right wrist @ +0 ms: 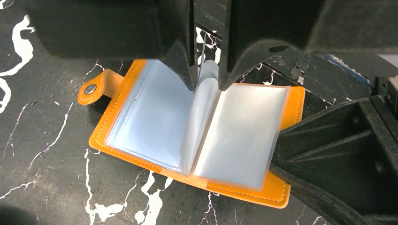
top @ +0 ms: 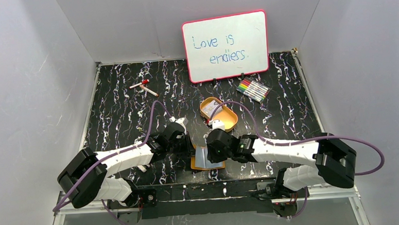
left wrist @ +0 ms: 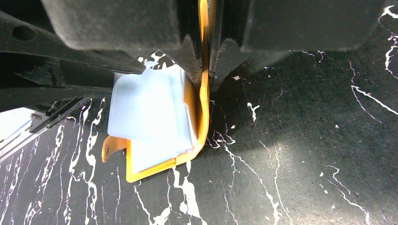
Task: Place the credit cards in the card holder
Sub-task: Turn over the card slot in the card holder.
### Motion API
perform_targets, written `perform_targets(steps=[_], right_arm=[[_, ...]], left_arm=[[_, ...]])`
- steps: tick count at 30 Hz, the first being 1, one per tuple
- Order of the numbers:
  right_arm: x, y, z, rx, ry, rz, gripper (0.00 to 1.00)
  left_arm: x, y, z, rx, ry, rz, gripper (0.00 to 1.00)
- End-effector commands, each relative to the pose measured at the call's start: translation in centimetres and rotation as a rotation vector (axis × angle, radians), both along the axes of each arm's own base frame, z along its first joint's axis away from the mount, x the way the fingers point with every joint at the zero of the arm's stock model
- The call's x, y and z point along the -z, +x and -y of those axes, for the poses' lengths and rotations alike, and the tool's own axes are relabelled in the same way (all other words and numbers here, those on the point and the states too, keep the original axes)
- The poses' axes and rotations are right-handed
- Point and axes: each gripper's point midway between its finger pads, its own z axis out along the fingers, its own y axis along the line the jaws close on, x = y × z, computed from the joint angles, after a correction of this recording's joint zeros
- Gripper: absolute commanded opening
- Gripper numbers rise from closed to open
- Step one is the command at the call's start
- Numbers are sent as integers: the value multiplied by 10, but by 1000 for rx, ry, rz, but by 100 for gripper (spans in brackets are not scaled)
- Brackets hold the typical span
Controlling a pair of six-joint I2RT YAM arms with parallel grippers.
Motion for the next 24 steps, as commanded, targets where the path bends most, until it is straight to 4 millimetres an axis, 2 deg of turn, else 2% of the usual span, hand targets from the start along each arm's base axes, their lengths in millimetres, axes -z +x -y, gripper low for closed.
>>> perform_targets(steps=[1,5,9,11,14,16,18,21,24], right_arm=[[-15,4,-2,24,63,41,26],[-20,4,-6,8,84,47,19],[-22,4,-10,-2,95,46,8],[-21,3,-10,-4,96,44,0],[-21,3,-10,3,101,40,0],[-22,3,-10,7,106,40,0],[-22,2,-11,7,111,36,0],[-21,2,-13,6,118,29,0],[-20,2,-17,7,121,23,0]], left_arm=[[-5,2,-3,-1,7,27,0],[-9,4,-5,-12,9,38,0],[-15,8,-11,-27,37,65,14],[-19,10,-14,-30,49,83,27],[-26,16,-23,-62,91,114,51],[-32,19,-31,-85,117,137,61],[-43,23,-38,-115,131,166,67],[-65,27,-46,-157,106,220,70],[-93,27,-38,-164,-7,266,72]])
